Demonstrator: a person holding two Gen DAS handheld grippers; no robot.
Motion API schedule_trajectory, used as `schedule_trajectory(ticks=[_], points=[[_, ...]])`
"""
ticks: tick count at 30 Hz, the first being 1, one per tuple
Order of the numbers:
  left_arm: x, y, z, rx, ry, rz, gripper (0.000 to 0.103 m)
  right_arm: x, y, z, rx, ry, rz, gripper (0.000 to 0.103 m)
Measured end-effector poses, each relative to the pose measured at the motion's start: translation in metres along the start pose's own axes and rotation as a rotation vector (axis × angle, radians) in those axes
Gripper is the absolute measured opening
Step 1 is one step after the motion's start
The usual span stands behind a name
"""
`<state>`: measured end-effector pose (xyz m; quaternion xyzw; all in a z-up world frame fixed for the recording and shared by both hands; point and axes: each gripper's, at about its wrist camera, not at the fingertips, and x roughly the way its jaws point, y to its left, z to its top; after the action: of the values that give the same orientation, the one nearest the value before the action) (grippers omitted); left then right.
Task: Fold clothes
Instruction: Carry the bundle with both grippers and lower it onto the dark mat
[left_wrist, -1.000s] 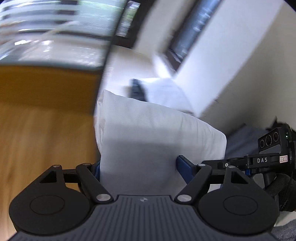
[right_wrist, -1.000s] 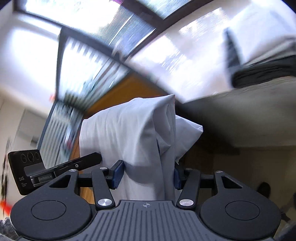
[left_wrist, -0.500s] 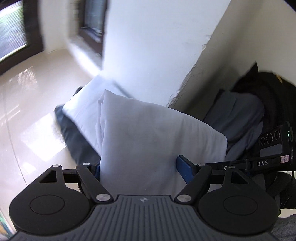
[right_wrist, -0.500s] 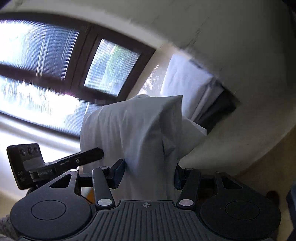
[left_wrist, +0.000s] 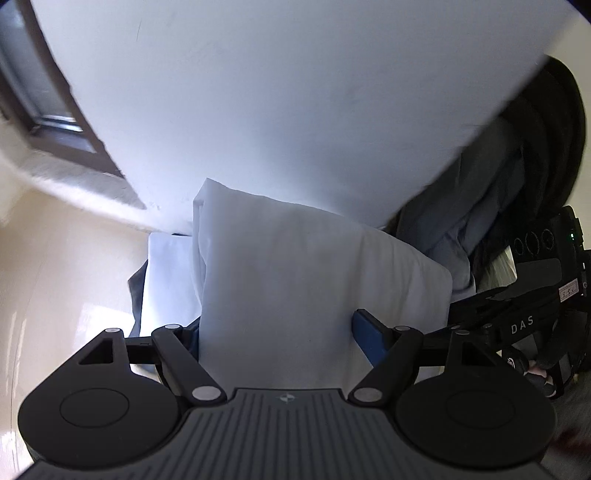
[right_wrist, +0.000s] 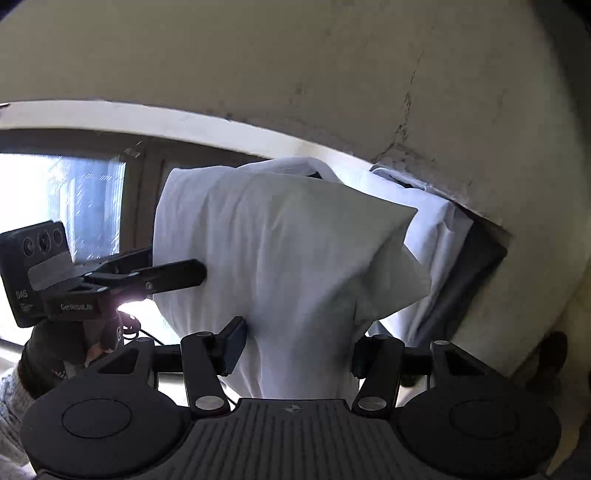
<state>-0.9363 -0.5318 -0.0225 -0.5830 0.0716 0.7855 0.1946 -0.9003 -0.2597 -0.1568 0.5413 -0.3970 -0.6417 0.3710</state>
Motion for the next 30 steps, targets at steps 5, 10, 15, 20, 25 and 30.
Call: schedule_trajectory(ticks=[5,10,15,20,25,30], points=[[0.040,0.066,0.005,-0.020,0.039,-0.106,0.082,0.043,0.008,0.000,0.052,-0.030,-0.096,0.059],[0.086,0.111,0.007,-0.073,0.042,-0.192,0.082,0.073,0.004,0.005,0.089,-0.081,-0.190,0.058],[0.129,0.132,0.014,-0.076,0.059,-0.189,0.083,0.094,-0.010,0.008,0.181,-0.140,-0.253,0.058],[0.158,0.156,0.017,-0.119,0.052,-0.201,0.088,0.110,-0.017,0.008,0.171,-0.178,-0.315,0.057],[0.171,0.168,0.017,-0.107,0.057,-0.232,0.091,0.110,-0.024,0.005,0.166,-0.178,-0.371,0.058],[0.170,0.186,0.022,-0.113,0.080,-0.242,0.099,0.097,-0.005,0.005,0.104,-0.157,-0.390,0.058]])
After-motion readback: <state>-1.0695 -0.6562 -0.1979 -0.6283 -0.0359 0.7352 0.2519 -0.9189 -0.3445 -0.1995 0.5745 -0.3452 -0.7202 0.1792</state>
